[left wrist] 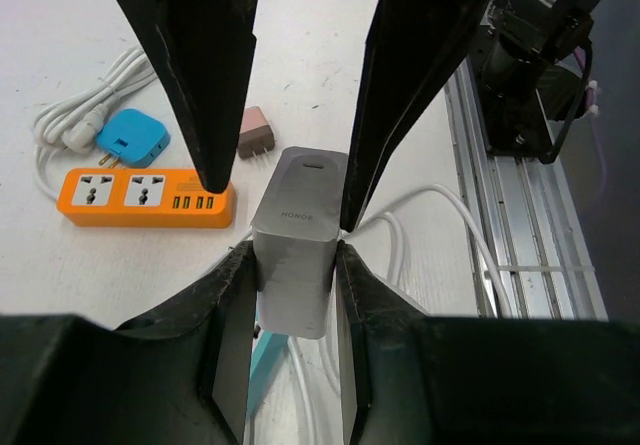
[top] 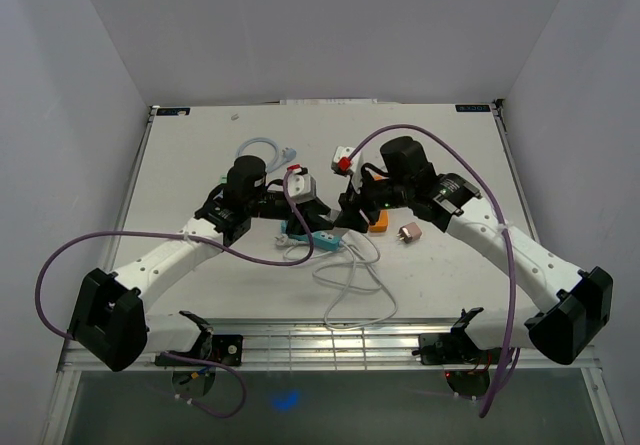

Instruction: Insert the plug

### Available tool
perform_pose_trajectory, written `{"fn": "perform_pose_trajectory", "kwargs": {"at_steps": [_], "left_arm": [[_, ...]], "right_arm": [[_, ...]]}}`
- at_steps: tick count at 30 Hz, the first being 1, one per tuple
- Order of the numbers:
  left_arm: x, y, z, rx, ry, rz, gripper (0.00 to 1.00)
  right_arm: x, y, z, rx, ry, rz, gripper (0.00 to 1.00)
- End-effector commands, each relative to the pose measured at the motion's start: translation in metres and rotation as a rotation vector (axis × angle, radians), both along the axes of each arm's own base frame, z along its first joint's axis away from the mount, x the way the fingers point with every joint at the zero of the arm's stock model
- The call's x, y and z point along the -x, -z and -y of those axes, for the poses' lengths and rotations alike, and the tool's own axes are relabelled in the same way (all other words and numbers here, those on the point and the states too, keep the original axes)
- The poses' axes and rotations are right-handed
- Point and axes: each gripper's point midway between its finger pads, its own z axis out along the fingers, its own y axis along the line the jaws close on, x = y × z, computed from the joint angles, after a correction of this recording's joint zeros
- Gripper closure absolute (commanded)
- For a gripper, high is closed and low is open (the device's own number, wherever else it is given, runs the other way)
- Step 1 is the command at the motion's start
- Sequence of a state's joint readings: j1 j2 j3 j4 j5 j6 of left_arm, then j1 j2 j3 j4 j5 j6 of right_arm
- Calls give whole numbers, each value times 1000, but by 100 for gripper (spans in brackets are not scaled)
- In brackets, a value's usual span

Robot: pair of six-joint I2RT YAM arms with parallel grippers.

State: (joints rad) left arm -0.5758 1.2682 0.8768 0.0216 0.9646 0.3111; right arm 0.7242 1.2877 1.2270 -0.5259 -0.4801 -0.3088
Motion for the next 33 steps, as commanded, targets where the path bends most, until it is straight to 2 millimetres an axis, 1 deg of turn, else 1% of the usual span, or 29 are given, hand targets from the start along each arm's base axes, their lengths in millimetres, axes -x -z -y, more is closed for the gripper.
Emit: {"fn": "perform_pose_trajectory", "kwargs": {"at_steps": [1, 2, 3, 4, 8, 9, 10, 11, 12, 13, 14, 15, 16, 17, 18, 19, 20, 21, 22, 23, 24, 25, 26, 27, 28, 30, 31, 32, 33], "left_arm": [[-1, -18, -1, 29, -49, 30, 100], [-5, -20, -1, 34, -72, 33, 100], [-10, -20, -2, 31, -108, 21, 100], [-12, -20, -2, 32, -120, 20, 100], [-18, -20, -4, 38, -175, -4, 100], [-17, -15, -5, 39, -193, -40, 100], [-22, -16, -6, 51, -229, -41, 100], [-23, -19, -8, 63, -255, -45, 100], [-25, -19, -11, 69, -286, -52, 100], [-26, -15, -13, 88, -319, -83, 100], [-32, -21, -20, 113, -385, -69, 100], [-32, -22, -23, 136, -417, -83, 100], [-34, -30, -25, 186, -448, -84, 100], [-39, -16, -35, 191, -526, -103, 100], [-40, -22, -41, 229, -564, -101, 100], [-42, -28, -44, 274, -589, -87, 100], [-41, -14, -50, 279, -626, -121, 100], [-45, -16, -58, 316, -683, -115, 100], [-47, -23, -62, 365, -702, -93, 100], [-47, -11, -68, 374, -740, -123, 100], [-53, -10, -76, 400, -795, -122, 100], [-54, -16, -80, 440, -818, -108, 100], [-56, -13, -84, 460, -847, -130, 100], [-56, -4, -88, 462, -867, -136, 100], [-60, -4, -93, 482, -899, -137, 100], [-63, 5, -96, 487, -938, -167, 100], [-68, 5, -102, 504, -976, -163, 100], [-69, 9, -102, 504, -985, -166, 100], [-69, 8, -103, 519, -981, -157, 100]], "right_arm": [[-25, -35, 0, -99, 92, 134, 41], [-25, -38, 2, -108, 98, 140, 38], [-27, -40, 2, -117, 107, 140, 32], [-28, -43, 3, -129, 112, 147, 30], [-36, -50, 9, -156, 150, 157, 27], [-38, -49, 11, -156, 161, 154, 25], [-43, -49, 16, -164, 190, 146, 24], [-47, -51, 18, -176, 208, 149, 18], [-50, -49, 20, -180, 228, 139, 16], [-54, -49, 24, -193, 262, 121, 16], [-58, -51, 26, -210, 282, 126, 16], [-59, -50, 28, -220, 299, 121, 16], [-59, -42, 30, -222, 315, 106, 15], [-59, -40, 30, -238, 328, 85, 15], [-60, -39, 29, -255, 330, 84, 15], [-58, -29, 28, -250, 334, 56, 15], [-58, -23, 26, -259, 348, 18, 15], [-61, -23, 24, -280, 368, -8, 17], [-63, -13, 21, -277, 381, -48, 18], [-60, -3, 18, -280, 378, -88, 20], [-59, 1, 14, -297, 384, -135, 22], [-63, 4, 10, -315, 381, -141, 22], [-63, 11, 8, -314, 388, -162, 23], [-64, 13, 6, -321, 398, -184, 22], [-68, 21, 5, -309, 410, -199, 22], [-75, 23, 5, -297, 437, -199, 23], [-78, 28, 5, -287, 451, -208, 23], [-79, 29, 5, -286, 457, -204, 23], [-81, 31, 5, -284, 462, -202, 23]]}}
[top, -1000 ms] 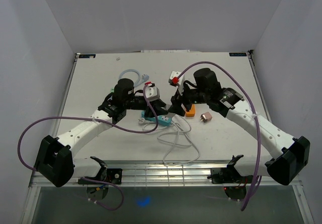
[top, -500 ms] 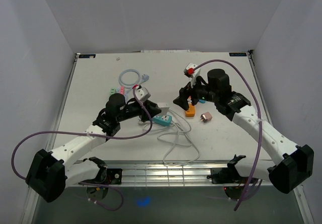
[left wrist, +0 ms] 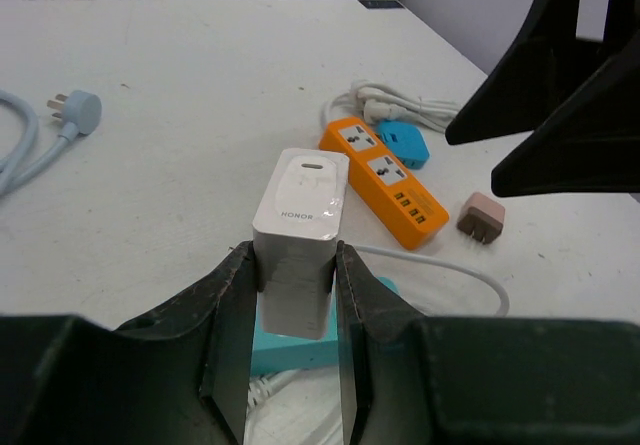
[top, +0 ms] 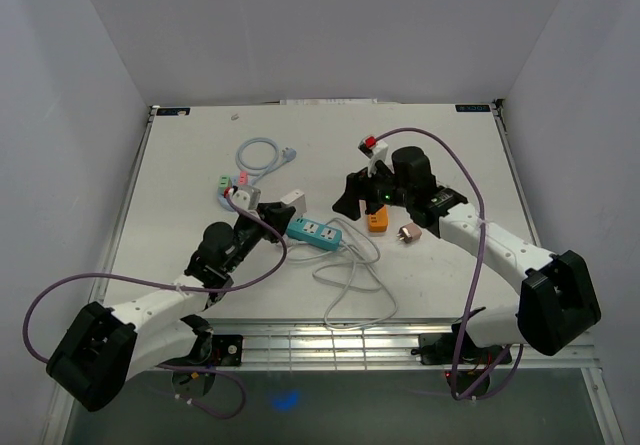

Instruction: Insert the plug

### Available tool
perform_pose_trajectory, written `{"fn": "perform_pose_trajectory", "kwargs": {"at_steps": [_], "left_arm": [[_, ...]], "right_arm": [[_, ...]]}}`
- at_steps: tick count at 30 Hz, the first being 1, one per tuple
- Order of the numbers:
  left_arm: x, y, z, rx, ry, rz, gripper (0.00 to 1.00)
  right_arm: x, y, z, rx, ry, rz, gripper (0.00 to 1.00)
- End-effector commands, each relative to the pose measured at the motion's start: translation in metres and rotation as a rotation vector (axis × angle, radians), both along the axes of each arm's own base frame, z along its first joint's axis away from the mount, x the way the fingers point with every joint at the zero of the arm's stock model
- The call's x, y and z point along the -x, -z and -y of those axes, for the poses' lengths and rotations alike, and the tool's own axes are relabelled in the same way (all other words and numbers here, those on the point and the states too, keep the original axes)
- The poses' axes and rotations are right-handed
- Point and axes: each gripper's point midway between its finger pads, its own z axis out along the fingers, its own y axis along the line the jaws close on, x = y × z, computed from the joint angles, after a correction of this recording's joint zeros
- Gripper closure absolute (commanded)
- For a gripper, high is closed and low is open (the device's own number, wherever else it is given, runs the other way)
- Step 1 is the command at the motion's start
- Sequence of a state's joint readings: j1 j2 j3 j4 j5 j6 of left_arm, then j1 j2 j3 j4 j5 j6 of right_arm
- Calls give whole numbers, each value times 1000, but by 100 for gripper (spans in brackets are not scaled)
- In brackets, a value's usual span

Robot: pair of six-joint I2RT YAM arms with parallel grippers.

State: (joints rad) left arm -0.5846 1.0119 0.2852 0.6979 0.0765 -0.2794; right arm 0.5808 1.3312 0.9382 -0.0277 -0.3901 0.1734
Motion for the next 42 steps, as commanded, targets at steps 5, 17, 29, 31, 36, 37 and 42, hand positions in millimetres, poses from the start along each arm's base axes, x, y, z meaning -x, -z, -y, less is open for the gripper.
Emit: {"fn": "perform_pose_trajectory", "kwargs": {"at_steps": [5, 17, 29, 31, 36, 37, 42], "left_arm": [[-12, -31, -14, 153, -116, 103, 100], [1, -12, 4, 177, -81, 28, 100], [-4, 24, 3, 70, -190, -47, 100], [-4, 27, 7, 58, -188, -50, 100], [-3, 28, 10, 48, -193, -44, 100], [-4, 24, 11, 62, -190, -31, 100], [-3, 22, 18, 50, -155, -8, 100]], "right_arm": [[-22, -11, -3, -41, 90, 29, 23], [-27, 12, -7, -17, 106, -43, 26], [-25, 20, -4, -16, 125, -61, 28], [-25, 22, -3, -11, 129, -62, 28], [-24, 26, -2, -4, 129, -66, 28], [-22, 26, -4, -9, 117, -68, 28], [-21, 30, -4, -10, 112, -80, 28]]}}
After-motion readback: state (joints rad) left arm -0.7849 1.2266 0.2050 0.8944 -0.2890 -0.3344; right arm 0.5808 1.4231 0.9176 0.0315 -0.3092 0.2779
